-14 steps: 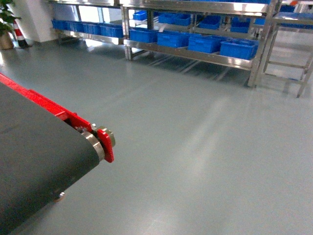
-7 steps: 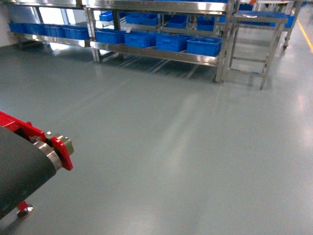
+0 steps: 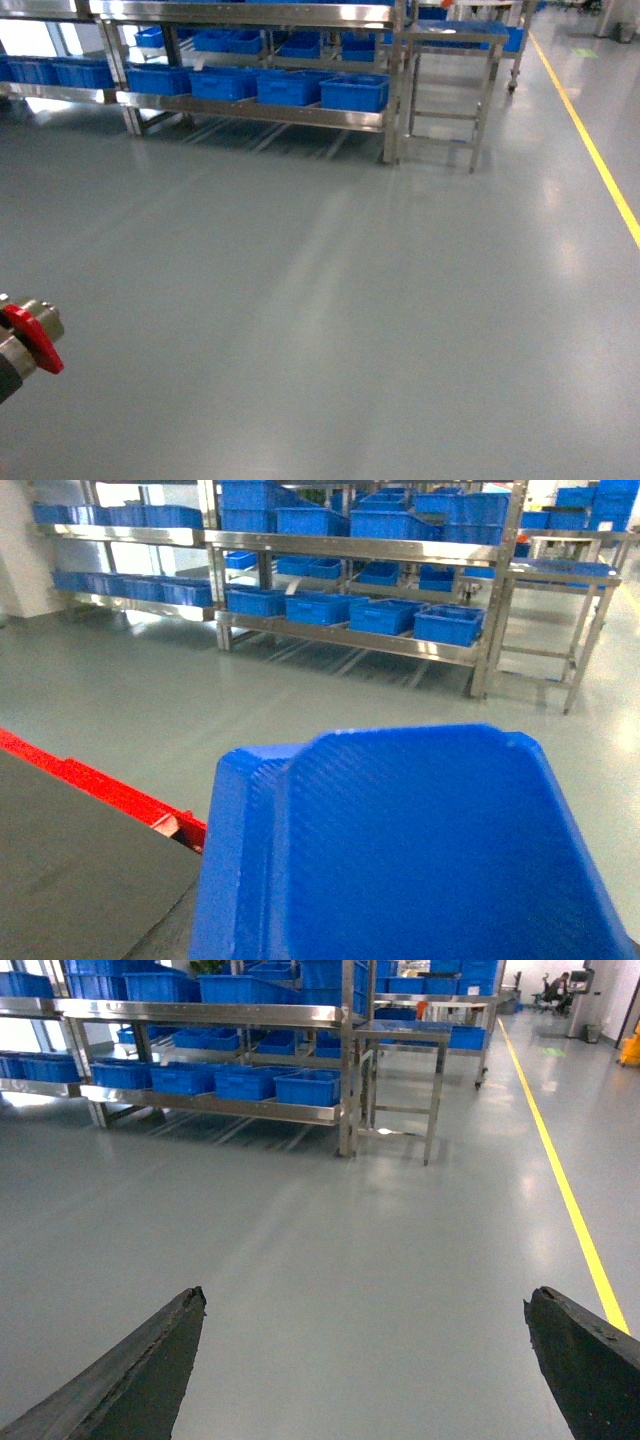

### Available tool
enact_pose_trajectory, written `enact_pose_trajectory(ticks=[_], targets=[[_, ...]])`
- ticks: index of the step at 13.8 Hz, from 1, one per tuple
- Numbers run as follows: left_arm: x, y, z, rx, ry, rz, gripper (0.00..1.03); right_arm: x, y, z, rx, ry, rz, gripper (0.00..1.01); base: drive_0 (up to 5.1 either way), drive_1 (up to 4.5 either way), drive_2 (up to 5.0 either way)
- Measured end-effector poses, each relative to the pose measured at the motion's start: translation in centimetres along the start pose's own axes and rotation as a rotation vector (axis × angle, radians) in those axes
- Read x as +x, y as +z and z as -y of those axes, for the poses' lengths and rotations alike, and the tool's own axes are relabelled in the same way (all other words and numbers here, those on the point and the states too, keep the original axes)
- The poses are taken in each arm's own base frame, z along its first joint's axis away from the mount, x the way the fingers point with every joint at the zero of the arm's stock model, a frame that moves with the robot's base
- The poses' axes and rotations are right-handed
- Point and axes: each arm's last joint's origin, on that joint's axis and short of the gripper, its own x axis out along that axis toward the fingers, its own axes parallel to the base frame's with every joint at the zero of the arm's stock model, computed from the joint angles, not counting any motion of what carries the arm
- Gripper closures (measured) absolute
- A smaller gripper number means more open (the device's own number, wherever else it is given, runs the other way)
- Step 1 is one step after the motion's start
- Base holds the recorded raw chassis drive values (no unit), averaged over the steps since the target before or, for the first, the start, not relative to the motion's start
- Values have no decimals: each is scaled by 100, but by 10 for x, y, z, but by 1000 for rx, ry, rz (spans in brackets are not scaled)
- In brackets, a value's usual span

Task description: Pick blue part to blue bin on bottom shelf

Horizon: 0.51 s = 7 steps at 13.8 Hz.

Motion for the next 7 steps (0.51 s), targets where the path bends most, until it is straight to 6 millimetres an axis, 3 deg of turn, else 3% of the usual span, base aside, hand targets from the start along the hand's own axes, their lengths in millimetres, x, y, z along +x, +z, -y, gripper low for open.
enact_pose_trajectory(ticks=[7], targets=[[0, 0, 0, 0, -1, 0, 59, 0, 0, 0, 0, 0, 0, 3, -160, -160, -160]])
